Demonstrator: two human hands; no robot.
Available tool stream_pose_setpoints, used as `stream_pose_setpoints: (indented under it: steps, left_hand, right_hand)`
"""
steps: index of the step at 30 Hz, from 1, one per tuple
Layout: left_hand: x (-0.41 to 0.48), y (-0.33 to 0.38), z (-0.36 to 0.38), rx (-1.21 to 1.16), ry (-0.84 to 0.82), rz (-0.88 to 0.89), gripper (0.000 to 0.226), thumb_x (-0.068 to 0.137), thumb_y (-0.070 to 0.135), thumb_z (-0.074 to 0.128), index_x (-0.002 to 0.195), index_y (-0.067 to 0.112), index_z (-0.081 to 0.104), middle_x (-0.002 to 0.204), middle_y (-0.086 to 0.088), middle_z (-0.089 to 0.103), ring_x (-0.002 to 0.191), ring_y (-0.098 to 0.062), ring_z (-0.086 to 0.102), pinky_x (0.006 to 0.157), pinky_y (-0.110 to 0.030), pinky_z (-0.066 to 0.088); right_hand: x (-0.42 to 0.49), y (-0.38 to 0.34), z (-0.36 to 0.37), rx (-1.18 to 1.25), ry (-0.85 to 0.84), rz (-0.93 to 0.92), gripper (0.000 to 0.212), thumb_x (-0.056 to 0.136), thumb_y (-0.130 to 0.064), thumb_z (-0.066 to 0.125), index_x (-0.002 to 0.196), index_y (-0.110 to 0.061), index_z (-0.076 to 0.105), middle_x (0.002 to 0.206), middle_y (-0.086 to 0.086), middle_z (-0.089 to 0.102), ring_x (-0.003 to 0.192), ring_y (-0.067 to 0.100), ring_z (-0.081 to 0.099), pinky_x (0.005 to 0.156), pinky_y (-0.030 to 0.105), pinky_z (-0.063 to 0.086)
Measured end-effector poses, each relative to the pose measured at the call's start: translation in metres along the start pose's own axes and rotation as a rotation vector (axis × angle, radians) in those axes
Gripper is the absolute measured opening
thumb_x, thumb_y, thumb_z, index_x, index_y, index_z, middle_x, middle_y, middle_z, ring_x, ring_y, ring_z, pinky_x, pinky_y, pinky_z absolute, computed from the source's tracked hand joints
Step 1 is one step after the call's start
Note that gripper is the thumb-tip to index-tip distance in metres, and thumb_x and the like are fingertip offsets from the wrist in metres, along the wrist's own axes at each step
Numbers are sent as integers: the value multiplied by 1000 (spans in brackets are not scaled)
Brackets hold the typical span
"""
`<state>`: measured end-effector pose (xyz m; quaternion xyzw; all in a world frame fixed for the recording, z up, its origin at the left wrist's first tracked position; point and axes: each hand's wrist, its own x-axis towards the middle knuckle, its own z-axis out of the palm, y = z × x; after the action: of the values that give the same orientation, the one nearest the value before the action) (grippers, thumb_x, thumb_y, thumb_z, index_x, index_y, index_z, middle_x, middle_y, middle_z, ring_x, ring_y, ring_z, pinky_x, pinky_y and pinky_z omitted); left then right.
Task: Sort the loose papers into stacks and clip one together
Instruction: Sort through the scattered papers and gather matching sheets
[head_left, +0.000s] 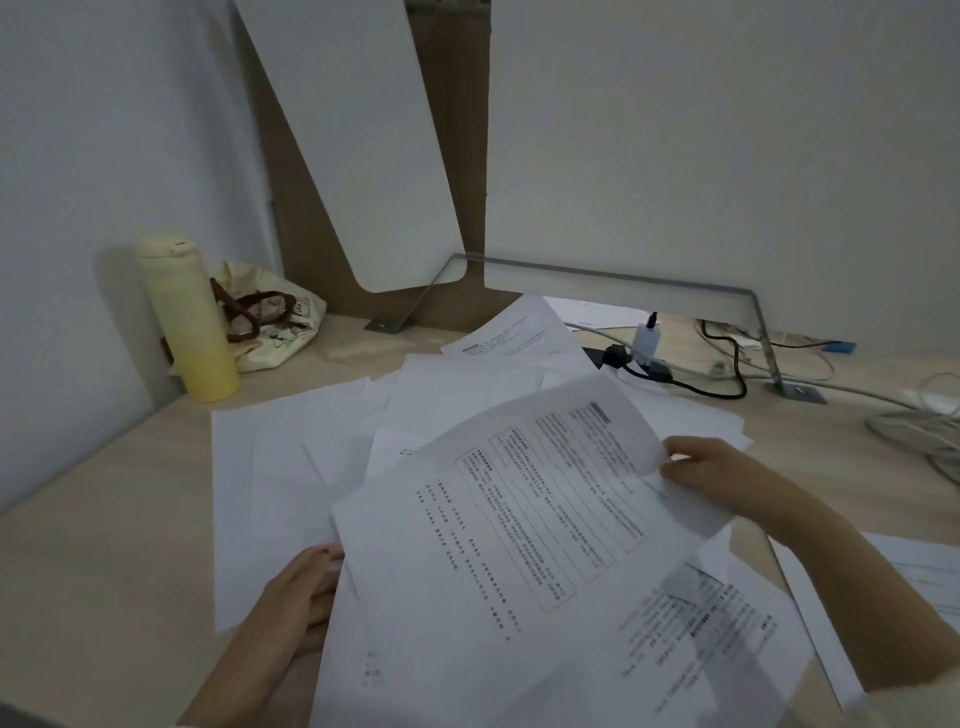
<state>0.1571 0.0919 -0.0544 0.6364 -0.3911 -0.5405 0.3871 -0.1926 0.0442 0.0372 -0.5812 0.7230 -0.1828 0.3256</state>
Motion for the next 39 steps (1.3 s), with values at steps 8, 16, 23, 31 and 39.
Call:
stream_pose_setpoints:
  steps: [8, 16, 23, 31, 39]
  left_hand:
    - [3, 3, 2, -99, -27, -7, 20, 95, 26, 43, 99, 20, 61, 83, 1, 74, 83, -17, 67, 64, -31, 49]
    - [7, 2, 2, 52, -37, 21, 13, 87, 24, 59, 97, 20, 64, 88, -3, 75, 83, -19, 70, 71, -33, 55]
    - [9, -5, 7, 120, -19, 62, 15, 88, 15, 57, 99, 25, 53, 99, 3, 68, 90, -17, 66, 75, -28, 54]
    - [2, -9, 8, 100, 40, 202, 13, 93, 14, 46, 94, 27, 47, 95, 10, 63, 88, -11, 62, 69, -23, 46]
    - [-13, -5, 12, -208, 66, 259, 24, 90, 7, 52, 103, 27, 55, 102, 12, 64, 95, -5, 59, 79, -25, 44]
  right_hand:
    - [53, -36, -2, -670, 28, -81, 27, 94, -5, 33, 86, -18, 55, 120, 10, 57, 93, 23, 47, 78, 28, 35]
    - [67, -87, 97, -627, 168, -356, 30, 93, -8, 35, 116, -19, 51, 106, 10, 65, 93, 29, 61, 69, 31, 41]
    - [73, -98, 151, -455, 234, -498, 35, 94, -9, 39, 127, -17, 44, 114, 6, 61, 100, 23, 56, 69, 28, 38]
    - [57, -57, 125, 25, 157, -122, 71, 89, -31, 57, 146, -13, 18, 153, 10, 17, 138, 28, 25, 110, 38, 29]
    - [2, -36, 116, 814, -350, -88, 37, 89, -5, 53, 125, -14, 55, 120, 6, 66, 109, 25, 64, 95, 38, 51]
